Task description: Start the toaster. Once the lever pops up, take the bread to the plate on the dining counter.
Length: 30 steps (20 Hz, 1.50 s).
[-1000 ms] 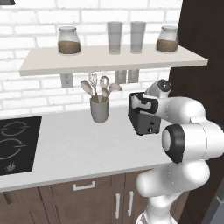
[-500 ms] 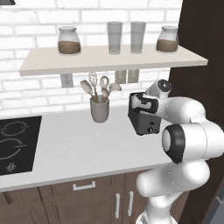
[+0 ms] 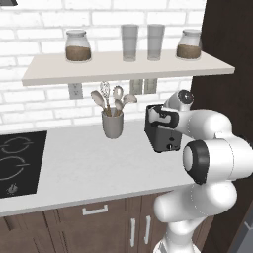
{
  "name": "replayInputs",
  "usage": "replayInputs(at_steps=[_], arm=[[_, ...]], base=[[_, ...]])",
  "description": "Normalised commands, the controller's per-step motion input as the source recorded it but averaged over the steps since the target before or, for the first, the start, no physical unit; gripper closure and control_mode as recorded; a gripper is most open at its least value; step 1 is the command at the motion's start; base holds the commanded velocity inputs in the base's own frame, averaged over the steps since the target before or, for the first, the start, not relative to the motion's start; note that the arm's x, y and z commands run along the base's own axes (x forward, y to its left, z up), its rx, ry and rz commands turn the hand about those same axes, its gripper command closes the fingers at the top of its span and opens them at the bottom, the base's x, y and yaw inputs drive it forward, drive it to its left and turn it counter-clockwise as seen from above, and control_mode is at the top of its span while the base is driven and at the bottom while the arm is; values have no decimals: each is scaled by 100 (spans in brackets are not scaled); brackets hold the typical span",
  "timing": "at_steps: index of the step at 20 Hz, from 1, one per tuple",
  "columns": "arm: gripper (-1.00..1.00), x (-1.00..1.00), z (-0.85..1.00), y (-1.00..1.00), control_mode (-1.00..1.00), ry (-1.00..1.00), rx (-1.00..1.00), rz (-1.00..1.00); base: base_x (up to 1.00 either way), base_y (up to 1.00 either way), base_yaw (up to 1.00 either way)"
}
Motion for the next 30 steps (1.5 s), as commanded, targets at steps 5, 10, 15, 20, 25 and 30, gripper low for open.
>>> replayInputs(at_steps=[5, 10, 15, 20, 25, 30], arm=[[-100, 0, 0, 0, -100, 0, 0, 0], [-100, 0, 0, 0, -100, 0, 0, 0], [-100, 0, 0, 0, -100, 0, 0, 0], [-100, 0, 0, 0, -100, 0, 0, 0], [-100, 0, 0, 0, -100, 0, 0, 0], [-100, 0, 0, 0, -100, 0, 0, 0]], base=[[0, 0, 0], [0, 0, 0], [0, 0, 0], [0, 0, 0], [0, 0, 0], [0, 0, 0]])
